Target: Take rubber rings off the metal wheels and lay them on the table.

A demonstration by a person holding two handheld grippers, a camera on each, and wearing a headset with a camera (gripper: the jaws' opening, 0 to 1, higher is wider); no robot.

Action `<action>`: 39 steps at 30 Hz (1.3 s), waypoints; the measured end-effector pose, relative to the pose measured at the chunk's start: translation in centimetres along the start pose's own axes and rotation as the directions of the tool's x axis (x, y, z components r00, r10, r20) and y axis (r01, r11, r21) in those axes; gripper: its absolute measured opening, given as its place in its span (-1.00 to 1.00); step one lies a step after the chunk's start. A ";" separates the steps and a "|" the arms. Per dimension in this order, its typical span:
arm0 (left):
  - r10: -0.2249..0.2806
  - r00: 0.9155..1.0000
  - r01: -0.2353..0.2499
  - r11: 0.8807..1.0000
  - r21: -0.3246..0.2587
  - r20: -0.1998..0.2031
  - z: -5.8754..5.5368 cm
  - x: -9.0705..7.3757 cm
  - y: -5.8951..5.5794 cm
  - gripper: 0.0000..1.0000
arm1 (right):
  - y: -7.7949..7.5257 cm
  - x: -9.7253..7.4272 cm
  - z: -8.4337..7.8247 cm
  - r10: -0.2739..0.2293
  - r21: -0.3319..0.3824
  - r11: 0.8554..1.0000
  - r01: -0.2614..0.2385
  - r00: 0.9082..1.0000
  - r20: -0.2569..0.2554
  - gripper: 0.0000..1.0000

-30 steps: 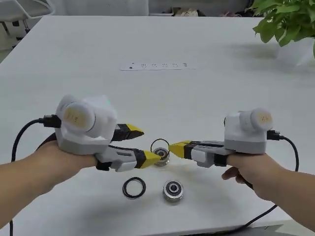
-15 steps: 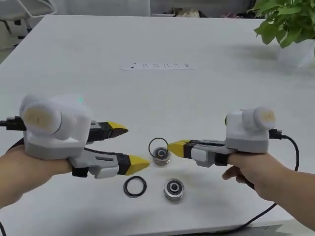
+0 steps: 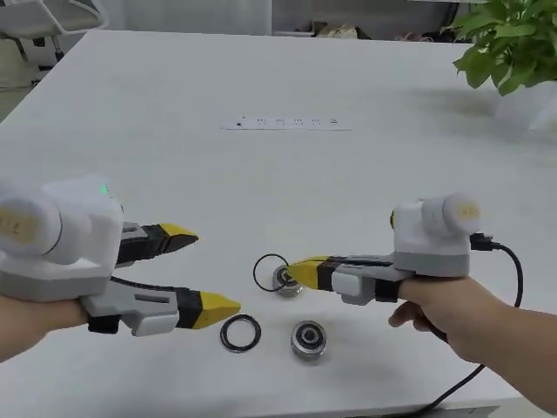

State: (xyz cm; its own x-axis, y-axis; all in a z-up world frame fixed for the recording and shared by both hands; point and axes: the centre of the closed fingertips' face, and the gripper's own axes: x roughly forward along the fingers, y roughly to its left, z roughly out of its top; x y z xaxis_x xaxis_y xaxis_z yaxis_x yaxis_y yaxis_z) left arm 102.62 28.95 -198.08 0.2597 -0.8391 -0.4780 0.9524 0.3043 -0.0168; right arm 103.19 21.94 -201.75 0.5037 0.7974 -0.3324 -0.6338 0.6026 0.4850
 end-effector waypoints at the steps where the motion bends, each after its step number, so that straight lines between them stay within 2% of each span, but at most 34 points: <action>1: 0.004 1.000 -0.004 1.000 0.000 0.000 -0.1 -0.2 0.0 0.25 | 0.0 0.0 -0.1 0.004 -0.003 1.000 -0.004 1.000 -0.008 -1.00; 20: 0.031 1.000 -0.030 1.000 0.008 -0.006 -0.8 -2.0 0.0 0.38 | 1.4 1.8 -2.2 0.060 -0.019 0.998 -0.063 0.992 -0.113 -1.00; 39: 0.048 0.999 -0.048 0.999 -0.004 -0.015 -1.7 -2.9 0.0 0.39 | 2.2 3.5 -4.8 0.096 -0.006 0.995 -0.099 0.970 -0.223 -1.00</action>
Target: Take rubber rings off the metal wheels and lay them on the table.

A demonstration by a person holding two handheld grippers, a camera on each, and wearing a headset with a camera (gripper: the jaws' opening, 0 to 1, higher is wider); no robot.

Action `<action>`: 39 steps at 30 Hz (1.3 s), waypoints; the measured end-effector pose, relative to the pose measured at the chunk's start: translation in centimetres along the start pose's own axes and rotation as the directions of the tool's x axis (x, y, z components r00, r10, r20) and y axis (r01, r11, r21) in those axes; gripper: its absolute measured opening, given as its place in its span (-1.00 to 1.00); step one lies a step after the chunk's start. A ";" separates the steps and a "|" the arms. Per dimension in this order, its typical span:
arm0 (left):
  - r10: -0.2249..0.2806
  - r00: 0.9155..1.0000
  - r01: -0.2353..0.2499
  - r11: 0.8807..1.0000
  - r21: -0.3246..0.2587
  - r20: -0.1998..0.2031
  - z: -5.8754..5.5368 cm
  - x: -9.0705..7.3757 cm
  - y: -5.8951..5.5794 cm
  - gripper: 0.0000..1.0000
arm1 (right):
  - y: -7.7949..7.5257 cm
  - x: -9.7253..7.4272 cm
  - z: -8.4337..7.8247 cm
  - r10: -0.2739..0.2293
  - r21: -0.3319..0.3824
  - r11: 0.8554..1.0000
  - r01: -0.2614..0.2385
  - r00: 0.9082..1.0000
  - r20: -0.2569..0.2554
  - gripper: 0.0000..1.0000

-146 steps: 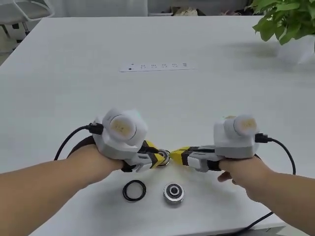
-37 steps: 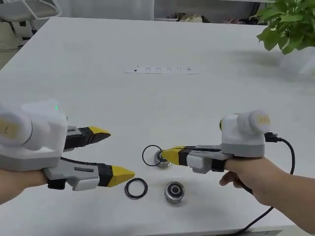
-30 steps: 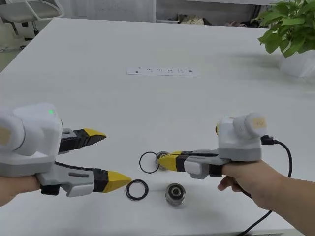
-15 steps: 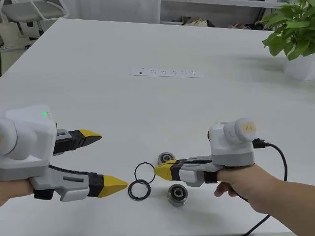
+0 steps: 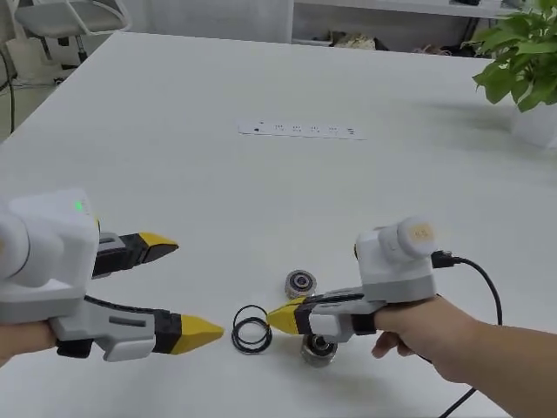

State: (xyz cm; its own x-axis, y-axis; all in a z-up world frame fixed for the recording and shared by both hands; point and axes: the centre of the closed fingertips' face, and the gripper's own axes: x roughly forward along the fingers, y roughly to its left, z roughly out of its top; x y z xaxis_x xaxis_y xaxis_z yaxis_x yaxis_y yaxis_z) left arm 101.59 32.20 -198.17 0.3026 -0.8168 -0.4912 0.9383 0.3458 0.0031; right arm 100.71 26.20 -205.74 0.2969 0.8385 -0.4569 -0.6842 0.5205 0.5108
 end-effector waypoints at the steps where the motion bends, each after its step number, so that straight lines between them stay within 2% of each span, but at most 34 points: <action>1: 0.001 1.000 -0.001 1.000 -0.001 -0.001 0.0 0.0 0.0 0.39 | 0.0 0.0 0.0 0.000 -0.001 1.000 0.000 1.000 -0.003 -1.00; 12: 0.001 1.000 -0.001 1.000 -0.004 -0.005 -0.2 0.0 -0.1 0.39 | -0.5 0.4 -0.7 -0.009 0.014 1.000 0.009 1.000 -0.026 -1.00; 29: 0.002 1.000 -0.002 1.000 -0.005 -0.019 -0.4 0.0 -0.2 0.38 | -0.9 0.5 -1.1 -0.030 -0.004 1.000 0.030 0.999 -0.042 -1.00; 39: -0.009 1.000 0.009 1.000 0.000 -0.025 -0.4 0.3 -0.4 0.38 | -1.1 0.4 -1.1 -0.037 -0.011 0.999 0.036 0.999 -0.039 -0.89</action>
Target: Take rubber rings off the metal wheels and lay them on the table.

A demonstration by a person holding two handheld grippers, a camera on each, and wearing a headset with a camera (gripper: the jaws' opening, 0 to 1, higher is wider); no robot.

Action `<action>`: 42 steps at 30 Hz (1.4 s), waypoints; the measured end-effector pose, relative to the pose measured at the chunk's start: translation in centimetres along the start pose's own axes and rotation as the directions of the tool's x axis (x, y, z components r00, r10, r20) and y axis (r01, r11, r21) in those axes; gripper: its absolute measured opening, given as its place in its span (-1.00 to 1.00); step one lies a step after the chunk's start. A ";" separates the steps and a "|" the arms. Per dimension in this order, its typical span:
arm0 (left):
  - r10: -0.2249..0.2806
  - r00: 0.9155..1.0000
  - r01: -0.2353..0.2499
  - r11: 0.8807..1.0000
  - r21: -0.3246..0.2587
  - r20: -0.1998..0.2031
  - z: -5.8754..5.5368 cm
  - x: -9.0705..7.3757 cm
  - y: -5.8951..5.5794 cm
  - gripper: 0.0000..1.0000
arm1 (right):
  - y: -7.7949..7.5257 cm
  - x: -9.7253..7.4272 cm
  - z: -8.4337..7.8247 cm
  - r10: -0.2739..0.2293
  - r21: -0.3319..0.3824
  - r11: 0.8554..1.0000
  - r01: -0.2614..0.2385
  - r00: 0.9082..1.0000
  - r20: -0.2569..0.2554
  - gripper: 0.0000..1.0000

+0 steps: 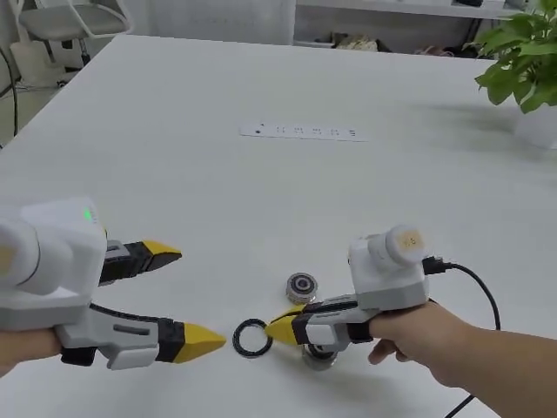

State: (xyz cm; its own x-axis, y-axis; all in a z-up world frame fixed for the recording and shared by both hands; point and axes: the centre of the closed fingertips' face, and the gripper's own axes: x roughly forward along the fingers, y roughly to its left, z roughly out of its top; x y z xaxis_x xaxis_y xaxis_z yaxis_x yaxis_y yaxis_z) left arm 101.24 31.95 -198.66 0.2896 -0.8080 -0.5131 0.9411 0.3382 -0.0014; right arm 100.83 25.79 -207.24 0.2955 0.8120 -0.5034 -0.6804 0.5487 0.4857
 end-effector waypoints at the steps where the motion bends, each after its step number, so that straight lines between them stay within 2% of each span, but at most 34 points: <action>1: -0.001 1.000 0.001 1.000 0.000 0.000 0.0 0.0 0.0 0.38 | 0.0 0.0 0.1 0.000 -0.002 1.000 0.000 1.000 0.002 -0.87; 9: -0.008 1.000 0.008 1.000 0.006 0.003 0.5 0.3 -0.2 0.38 | 0.1 -1.0 1.4 -0.002 -0.001 1.000 0.002 0.999 0.055 -0.76; 18: -0.010 1.000 0.010 1.000 0.009 0.008 0.9 0.4 -0.3 0.38 | -0.2 -2.8 3.6 -0.021 0.018 1.000 0.019 0.988 0.151 -0.64; 24: -0.010 1.000 0.010 1.000 0.008 0.016 1.2 0.4 -0.3 0.38 | -0.6 -4.1 3.9 -0.048 -0.006 0.999 0.049 0.984 0.171 -0.53; 28: -0.007 1.000 0.007 1.000 0.002 0.024 1.4 0.5 -0.3 0.38 | -0.9 -5.3 4.4 -0.067 0.010 0.998 0.066 0.974 0.215 -0.50; 31: -0.009 1.000 0.009 1.000 0.001 0.027 1.5 0.7 -0.4 0.38 | -1.1 -6.1 4.7 -0.079 0.002 0.997 0.081 0.970 0.229 -0.48; 42: -0.003 0.999 0.003 1.000 -0.005 0.037 1.8 0.5 -0.5 0.39 | -1.1 -9.0 4.9 -0.126 -0.082 0.985 0.151 0.958 0.256 -0.36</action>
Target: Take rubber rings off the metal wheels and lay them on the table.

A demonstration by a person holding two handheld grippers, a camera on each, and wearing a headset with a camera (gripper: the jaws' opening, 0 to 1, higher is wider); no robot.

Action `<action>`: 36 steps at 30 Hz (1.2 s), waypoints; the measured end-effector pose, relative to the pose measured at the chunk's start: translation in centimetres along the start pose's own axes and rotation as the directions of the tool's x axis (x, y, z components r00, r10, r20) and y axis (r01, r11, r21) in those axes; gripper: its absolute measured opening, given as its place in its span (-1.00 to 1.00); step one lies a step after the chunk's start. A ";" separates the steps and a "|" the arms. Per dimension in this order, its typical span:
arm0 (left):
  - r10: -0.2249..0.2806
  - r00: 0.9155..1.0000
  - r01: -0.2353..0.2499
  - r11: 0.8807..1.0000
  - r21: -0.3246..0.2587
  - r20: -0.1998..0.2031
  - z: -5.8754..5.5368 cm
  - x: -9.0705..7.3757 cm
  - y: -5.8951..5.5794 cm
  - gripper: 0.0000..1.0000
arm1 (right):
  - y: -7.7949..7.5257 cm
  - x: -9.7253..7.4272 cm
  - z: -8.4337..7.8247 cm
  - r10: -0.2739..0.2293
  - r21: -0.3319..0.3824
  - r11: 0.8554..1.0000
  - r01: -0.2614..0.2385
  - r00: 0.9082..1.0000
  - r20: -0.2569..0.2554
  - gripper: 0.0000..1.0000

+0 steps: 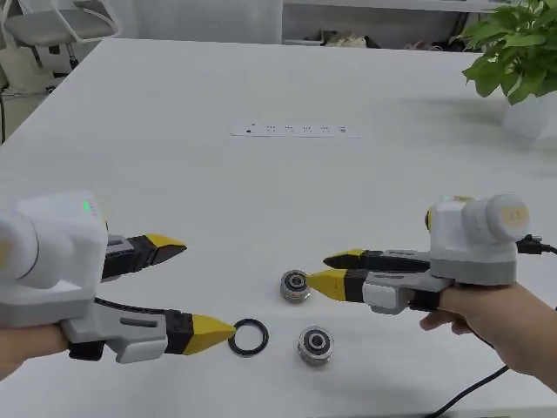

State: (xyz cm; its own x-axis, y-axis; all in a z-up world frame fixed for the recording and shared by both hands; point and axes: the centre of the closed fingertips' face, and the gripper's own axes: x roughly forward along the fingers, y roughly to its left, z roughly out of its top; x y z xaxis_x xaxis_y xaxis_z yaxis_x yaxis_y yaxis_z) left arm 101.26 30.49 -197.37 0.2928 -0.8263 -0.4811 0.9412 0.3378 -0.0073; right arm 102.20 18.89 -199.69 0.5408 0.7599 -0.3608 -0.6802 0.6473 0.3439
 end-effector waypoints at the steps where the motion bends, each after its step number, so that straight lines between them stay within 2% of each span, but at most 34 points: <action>1: 0.002 1.000 -0.002 1.000 -0.003 0.002 0.0 0.0 0.0 0.39 | 0.0 -0.3 0.0 -0.005 -0.013 1.000 0.005 1.000 0.003 -0.35; 9: 0.007 1.000 -0.007 1.000 -0.011 0.010 0.3 -0.1 -0.2 0.40 | -0.2 -2.4 -0.2 -0.046 -0.048 0.998 0.047 0.999 0.016 -0.19; 15: 0.017 1.000 -0.017 1.000 -0.013 0.004 0.2 -0.3 -0.1 0.40 | -0.7 -3.7 -1.3 -0.091 -0.130 0.988 0.089 0.996 -0.010 -0.08; 23: 0.025 1.000 -0.025 1.000 -0.018 -0.004 -0.1 -0.5 -0.3 0.41 | -0.2 -5.2 -2.0 -0.114 -0.185 0.977 0.108 0.993 -0.023 0.08; 36: 0.045 0.999 -0.045 0.999 -0.019 -0.011 -0.5 -1.2 -0.6 0.47 | 1.0 -7.2 -3.4 -0.127 -0.222 0.968 0.114 0.991 -0.045 0.34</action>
State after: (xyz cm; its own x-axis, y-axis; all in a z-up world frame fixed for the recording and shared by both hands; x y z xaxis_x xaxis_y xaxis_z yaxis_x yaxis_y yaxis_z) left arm 100.23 31.45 -197.22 0.3332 -0.8049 -0.4910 0.9235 0.3837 -0.0024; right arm 95.97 13.90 -199.71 0.6001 0.6682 -0.4398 -0.7070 0.7002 0.0992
